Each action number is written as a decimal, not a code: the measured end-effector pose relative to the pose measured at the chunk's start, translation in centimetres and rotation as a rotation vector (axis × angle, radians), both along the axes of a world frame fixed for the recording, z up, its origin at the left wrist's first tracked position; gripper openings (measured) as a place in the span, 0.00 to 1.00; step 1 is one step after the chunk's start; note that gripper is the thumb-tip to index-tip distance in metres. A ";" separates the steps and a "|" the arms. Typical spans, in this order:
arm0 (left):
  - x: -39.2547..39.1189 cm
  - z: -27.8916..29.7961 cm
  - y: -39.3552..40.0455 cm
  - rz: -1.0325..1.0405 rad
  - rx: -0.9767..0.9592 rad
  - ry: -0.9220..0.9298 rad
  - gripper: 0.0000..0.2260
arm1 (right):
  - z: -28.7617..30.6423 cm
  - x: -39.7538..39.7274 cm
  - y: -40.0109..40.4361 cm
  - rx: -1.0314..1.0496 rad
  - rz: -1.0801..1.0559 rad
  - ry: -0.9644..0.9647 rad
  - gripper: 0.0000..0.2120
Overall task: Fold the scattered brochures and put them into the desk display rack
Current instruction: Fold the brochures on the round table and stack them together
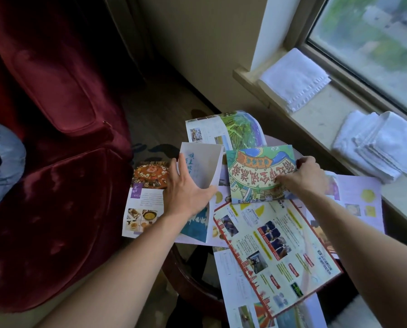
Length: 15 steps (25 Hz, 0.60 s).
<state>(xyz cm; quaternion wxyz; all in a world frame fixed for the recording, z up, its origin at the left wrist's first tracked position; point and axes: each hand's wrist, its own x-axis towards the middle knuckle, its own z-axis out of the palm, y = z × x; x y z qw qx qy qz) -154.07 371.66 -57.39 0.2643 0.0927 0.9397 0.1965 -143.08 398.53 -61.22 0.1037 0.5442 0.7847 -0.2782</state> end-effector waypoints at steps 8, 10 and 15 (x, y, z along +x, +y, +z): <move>0.4 0.2 0.3 0.042 0.001 0.018 0.52 | 3.5 -0.1 1.3 -0.471 -0.167 0.295 0.18; 0.8 0.5 0.4 0.053 0.001 0.011 0.52 | 5.5 0.4 1.4 -0.513 -0.181 0.394 0.14; 1.2 1.7 1.1 0.058 -0.022 -0.009 0.53 | 11.2 3.9 2.3 -0.645 -0.146 0.657 0.16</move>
